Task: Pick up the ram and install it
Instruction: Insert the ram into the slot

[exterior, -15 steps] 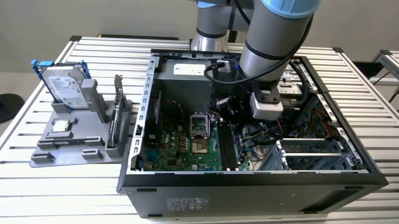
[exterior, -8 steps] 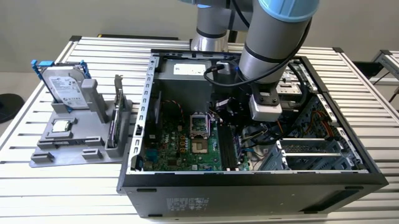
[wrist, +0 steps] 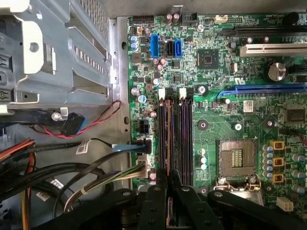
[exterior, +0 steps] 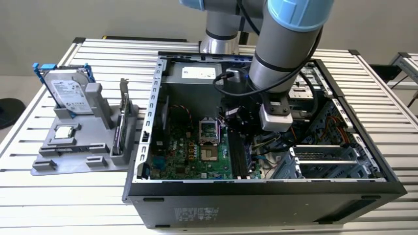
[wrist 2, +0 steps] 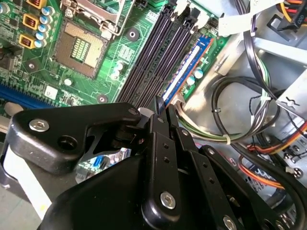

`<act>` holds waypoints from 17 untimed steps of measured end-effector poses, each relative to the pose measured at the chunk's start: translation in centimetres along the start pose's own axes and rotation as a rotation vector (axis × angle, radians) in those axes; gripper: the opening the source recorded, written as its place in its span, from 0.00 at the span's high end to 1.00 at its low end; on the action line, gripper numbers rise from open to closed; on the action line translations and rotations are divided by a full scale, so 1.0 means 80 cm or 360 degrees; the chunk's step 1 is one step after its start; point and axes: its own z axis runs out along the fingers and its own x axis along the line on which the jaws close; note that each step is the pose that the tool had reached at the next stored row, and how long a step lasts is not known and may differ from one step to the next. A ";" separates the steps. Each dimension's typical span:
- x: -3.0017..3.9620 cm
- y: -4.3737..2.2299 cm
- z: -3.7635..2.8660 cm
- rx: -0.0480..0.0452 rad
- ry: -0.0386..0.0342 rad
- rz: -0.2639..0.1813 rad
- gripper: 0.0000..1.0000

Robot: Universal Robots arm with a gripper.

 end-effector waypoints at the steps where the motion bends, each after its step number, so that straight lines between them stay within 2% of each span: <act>1: 0.0000 0.0000 0.0011 0.0000 0.0000 0.0000 1.00; 17: 0.0003 -0.0004 0.0146 0.0000 0.0000 -0.0001 1.00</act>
